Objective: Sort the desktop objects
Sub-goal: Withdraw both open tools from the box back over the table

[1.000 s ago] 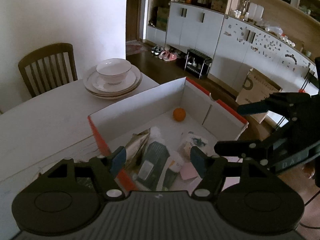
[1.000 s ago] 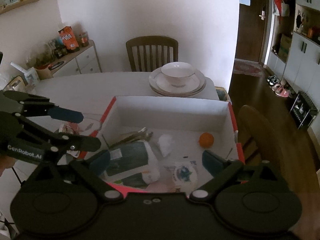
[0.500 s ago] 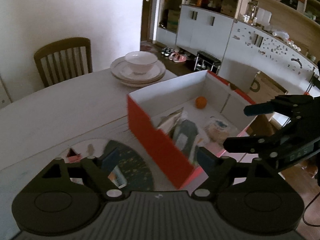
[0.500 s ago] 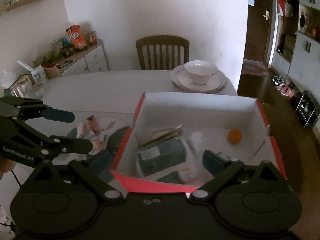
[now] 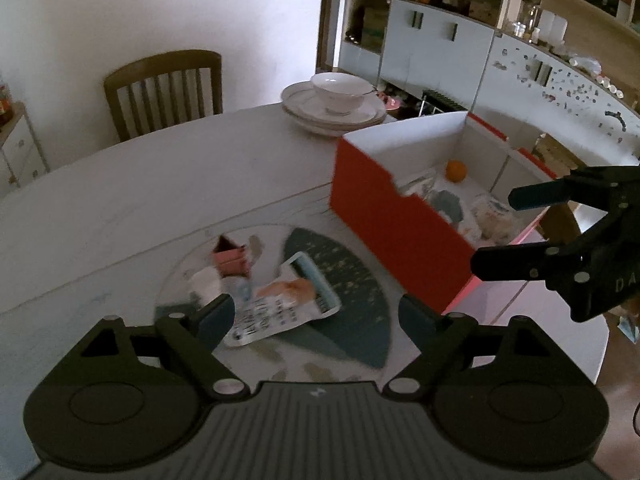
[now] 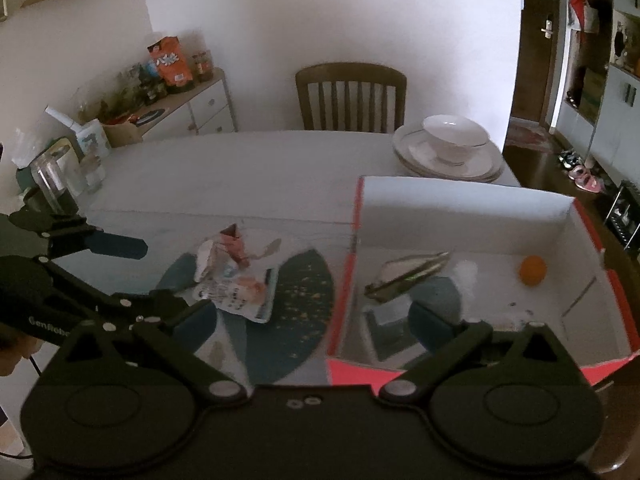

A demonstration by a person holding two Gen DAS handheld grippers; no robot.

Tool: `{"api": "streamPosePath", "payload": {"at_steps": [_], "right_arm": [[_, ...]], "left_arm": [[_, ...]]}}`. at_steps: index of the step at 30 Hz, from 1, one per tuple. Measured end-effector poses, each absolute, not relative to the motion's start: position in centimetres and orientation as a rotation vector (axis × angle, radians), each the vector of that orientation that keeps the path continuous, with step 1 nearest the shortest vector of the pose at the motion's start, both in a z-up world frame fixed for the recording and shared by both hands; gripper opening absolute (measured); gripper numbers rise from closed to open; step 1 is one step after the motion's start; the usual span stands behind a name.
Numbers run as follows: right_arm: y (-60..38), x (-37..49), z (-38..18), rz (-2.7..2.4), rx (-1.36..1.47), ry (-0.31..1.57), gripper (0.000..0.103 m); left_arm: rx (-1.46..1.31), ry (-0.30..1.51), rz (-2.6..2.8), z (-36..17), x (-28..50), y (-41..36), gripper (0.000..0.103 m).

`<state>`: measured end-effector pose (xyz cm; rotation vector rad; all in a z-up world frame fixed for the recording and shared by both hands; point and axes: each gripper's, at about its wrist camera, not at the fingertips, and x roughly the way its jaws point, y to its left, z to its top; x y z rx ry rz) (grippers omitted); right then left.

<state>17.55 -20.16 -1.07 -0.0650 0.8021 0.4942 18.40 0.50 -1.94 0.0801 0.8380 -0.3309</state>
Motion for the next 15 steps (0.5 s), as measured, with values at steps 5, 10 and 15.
{"api": "streamPosePath", "payload": {"at_steps": [5, 10, 15], "right_arm": [[-17.8, 17.8, -1.5, 0.500, -0.071, 0.812, 0.102], [-15.8, 18.2, -1.9, 0.497, -0.069, 0.819, 0.102], [-13.8, 18.7, -2.8, 0.497, -0.075, 0.827, 0.102]], "left_arm": [[0.063, 0.851, -0.319, -2.7, 18.2, 3.0, 0.089], [0.082, 0.857, -0.311, -3.5, 18.1, 4.7, 0.089], [0.098, 0.866, -0.303, -4.5, 18.2, 6.2, 0.089]]}}
